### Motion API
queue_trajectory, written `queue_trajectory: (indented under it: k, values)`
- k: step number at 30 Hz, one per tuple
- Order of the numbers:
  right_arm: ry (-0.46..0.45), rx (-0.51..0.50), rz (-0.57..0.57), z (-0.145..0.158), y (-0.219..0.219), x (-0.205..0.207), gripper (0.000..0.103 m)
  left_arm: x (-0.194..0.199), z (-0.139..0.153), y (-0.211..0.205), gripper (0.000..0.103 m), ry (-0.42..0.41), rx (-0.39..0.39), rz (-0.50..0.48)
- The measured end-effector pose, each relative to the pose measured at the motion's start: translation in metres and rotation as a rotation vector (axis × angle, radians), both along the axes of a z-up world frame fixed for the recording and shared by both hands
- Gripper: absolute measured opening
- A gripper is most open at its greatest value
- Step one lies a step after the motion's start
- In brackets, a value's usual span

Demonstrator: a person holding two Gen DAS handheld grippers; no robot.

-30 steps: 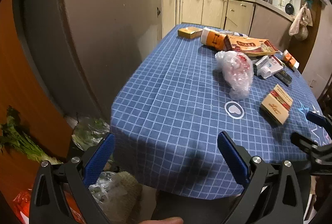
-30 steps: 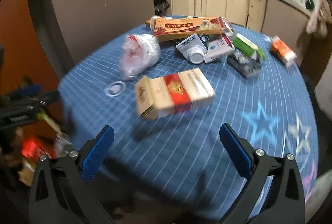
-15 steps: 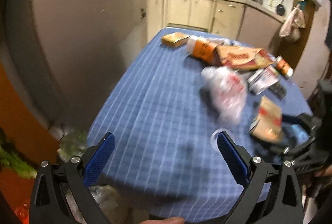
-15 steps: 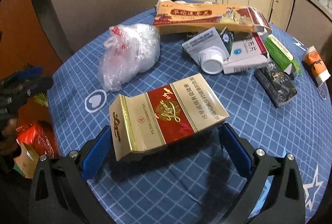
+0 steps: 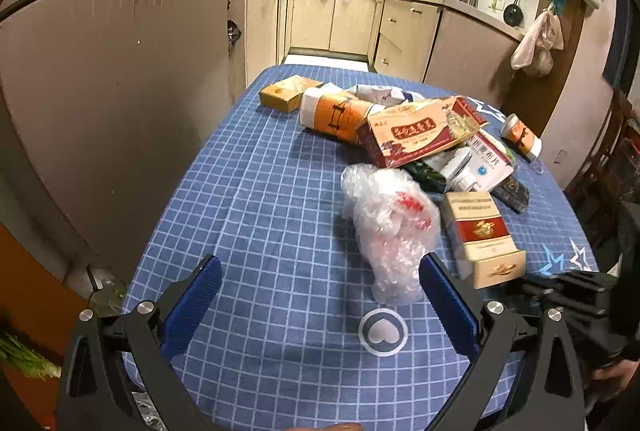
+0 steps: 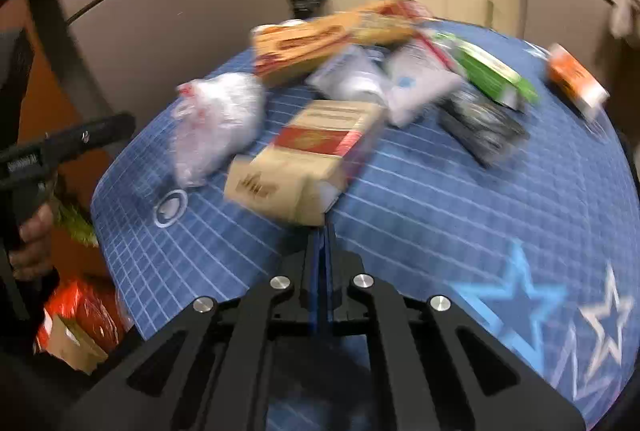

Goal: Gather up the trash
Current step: 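Grasp the red-gold cigarette pack with the right gripper while the left gripper approaches the plastic bag, then grasp the clear plastic bag with the left gripper while the right carries the pack to the bucket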

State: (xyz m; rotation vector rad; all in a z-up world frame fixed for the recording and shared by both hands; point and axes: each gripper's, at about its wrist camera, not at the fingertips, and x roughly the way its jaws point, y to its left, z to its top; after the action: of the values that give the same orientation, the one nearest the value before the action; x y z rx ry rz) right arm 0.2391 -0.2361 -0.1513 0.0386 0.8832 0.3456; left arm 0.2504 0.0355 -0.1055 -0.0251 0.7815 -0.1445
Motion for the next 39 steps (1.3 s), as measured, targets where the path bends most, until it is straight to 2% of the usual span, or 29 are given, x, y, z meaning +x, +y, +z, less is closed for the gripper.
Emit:
queue_trajectory:
  k: [1,2,3,5,8,12,14,15,17,21,26,30,34,35,37,38,39]
  values:
    - [0.002,-0.018,-0.039,0.004,0.0,-0.004,0.054,0.001,-0.001,0.001,0.098,0.0,0.002,0.003]
    - [-0.009,-0.011,-0.06,0.004,0.003,-0.011,0.079,0.001,-0.002,0.003,0.098,0.0,-0.002,0.007]
    - [-0.065,0.035,-0.073,0.012,0.008,-0.018,0.098,0.002,-0.003,0.006,0.098,0.002,-0.01,0.012]
    - [-0.116,0.034,-0.089,0.019,0.023,-0.023,0.098,0.002,-0.003,0.014,0.098,0.002,-0.019,0.025]
    - [-0.11,-0.017,-0.143,0.021,0.04,-0.015,0.098,0.002,-0.003,0.027,0.098,0.0,-0.03,0.051]
    - [-0.065,-0.066,-0.235,0.004,0.063,0.016,0.096,0.0,-0.006,0.046,0.098,0.004,-0.047,0.086]
    - [-0.026,-0.106,-0.251,-0.008,0.07,0.028,0.072,0.001,-0.008,0.052,0.098,0.013,-0.06,0.092]
    - [-0.026,-0.116,-0.254,-0.01,0.071,0.033,0.056,0.0,-0.009,0.053,0.098,0.015,-0.063,0.09]
    - [-0.019,-0.093,-0.226,-0.008,0.065,0.027,0.055,0.0,-0.009,0.052,0.098,0.01,-0.067,0.072]
    - [-0.04,-0.027,-0.247,-0.002,0.037,-0.004,0.054,0.0,-0.008,0.038,0.098,-0.005,-0.069,0.021]
    - [-0.083,-0.031,-0.271,0.01,0.009,-0.04,0.054,0.006,-0.008,0.004,0.098,-0.014,-0.055,-0.064]
    - [-0.095,-0.039,-0.263,0.016,0.005,-0.059,0.054,0.024,-0.015,-0.023,0.098,0.014,-0.049,-0.089]
    - [-0.086,-0.018,-0.261,0.012,-0.004,-0.064,0.054,0.045,-0.028,-0.042,0.098,0.022,0.002,-0.075]
    - [-0.087,-0.016,-0.265,0.011,-0.005,-0.064,0.054,0.05,-0.034,-0.043,0.094,0.035,-0.004,-0.075]
    - [-0.094,-0.006,-0.272,0.011,-0.01,-0.067,0.054,0.058,-0.044,-0.042,0.059,0.088,-0.06,-0.103]
    - [-0.097,-0.001,-0.274,0.011,-0.013,-0.068,0.054,0.058,-0.045,-0.041,0.056,0.088,-0.069,-0.093]
    - [-0.101,0.006,-0.277,0.012,-0.015,-0.07,0.054,0.056,-0.044,-0.041,0.044,0.084,-0.068,-0.093]
